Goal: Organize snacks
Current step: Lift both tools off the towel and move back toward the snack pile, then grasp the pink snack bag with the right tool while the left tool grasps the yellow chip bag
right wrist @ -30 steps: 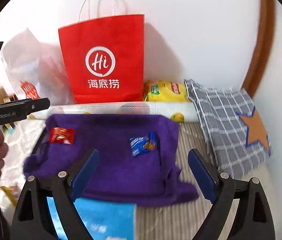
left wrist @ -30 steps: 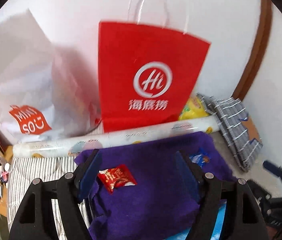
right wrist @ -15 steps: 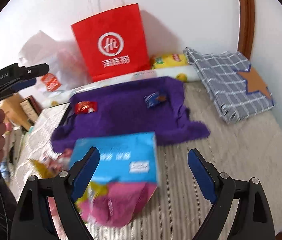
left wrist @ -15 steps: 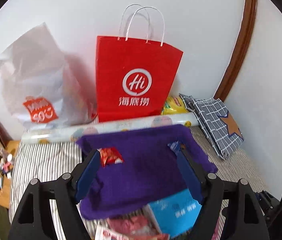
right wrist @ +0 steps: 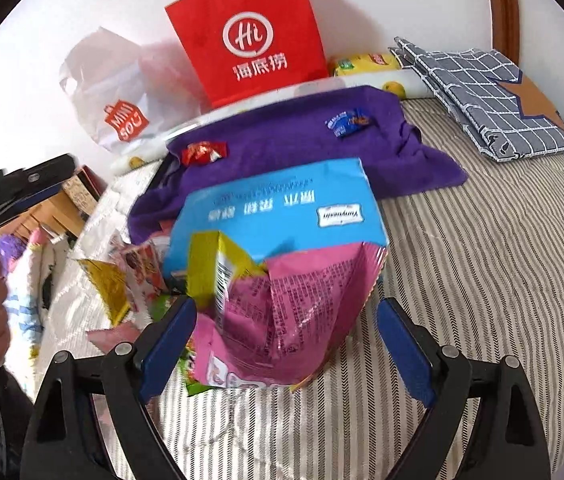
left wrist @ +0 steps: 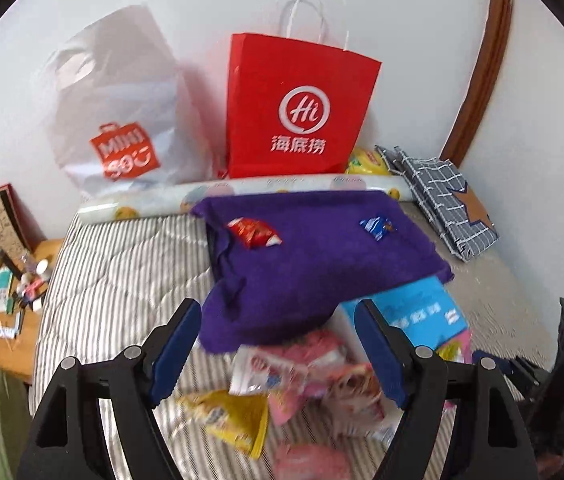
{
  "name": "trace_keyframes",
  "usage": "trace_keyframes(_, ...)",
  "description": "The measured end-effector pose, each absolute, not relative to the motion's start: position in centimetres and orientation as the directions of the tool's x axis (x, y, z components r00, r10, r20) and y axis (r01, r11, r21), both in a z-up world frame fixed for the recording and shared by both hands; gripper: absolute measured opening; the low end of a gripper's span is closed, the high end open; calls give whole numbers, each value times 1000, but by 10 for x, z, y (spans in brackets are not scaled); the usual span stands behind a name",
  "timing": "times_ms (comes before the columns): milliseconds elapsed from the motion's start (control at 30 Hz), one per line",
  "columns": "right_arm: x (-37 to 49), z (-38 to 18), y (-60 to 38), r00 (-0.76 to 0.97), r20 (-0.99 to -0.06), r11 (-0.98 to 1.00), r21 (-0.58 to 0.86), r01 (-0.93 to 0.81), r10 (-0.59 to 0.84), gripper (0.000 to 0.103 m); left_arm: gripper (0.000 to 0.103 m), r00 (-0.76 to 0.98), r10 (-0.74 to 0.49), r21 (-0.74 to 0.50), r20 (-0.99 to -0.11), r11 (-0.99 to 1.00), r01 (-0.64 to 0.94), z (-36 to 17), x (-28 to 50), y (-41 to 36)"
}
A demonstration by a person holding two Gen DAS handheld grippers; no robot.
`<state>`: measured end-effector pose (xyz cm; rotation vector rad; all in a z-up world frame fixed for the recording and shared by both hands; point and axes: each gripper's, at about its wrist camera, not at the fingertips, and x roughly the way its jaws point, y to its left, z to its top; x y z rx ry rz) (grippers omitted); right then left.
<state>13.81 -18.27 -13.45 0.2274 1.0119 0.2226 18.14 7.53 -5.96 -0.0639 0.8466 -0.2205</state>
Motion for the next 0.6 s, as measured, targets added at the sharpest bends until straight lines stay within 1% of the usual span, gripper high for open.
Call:
trace_keyframes(167, 143, -147, -174, 517, -816, 965, 250, -85, 257, 93, 78, 641, -189, -128, -744, 982, 141, -65, 165, 92)
trace_keyframes(233, 146, -151, -173, 521, -810, 961, 261, -91, 269, 101, 78, 640, -180, -130, -747, 984, 125, -68, 159, 98)
trace_keyframes(367, 150, -162, -167, 494, -834, 969, 232, -87, 244, 101, 78, 621, -170, -143, -765, 985, 94, -78, 155, 106)
trace_keyframes(433, 151, -168, -166, 459, -846, 962, 251, -103, 270, 101, 78, 611, -159, -144, -776, 987, 74, -85, 153, 110)
trace_keyframes(467, 152, -171, -166, 438, -850, 956, 271, -114, 293, 98, 78, 605, -153, -147, -781, 987, 59, -89, 152, 112)
trace_keyframes(500, 150, -173, -168, 423, -848, 948, 294, -122, 318, 87, 78, 600, -148, -149, -786, 988, 49, -92, 152, 114)
trace_keyframes(533, 149, -172, -169, 426, -847, 948, 295, -123, 318, 78, 78, 592, -143, -152, -793, 988, 35, -95, 152, 116)
trace_keyframes(567, 147, -170, -171, 434, -843, 948, 293, -123, 317, 74, 78, 585, -142, -158, -799, 987, 23, -99, 151, 118)
trace_keyframes(600, 145, -168, -174, 436, -839, 945, 302, -125, 325, 67, 78, 582, -141, -160, -801, 987, 18, -101, 151, 119)
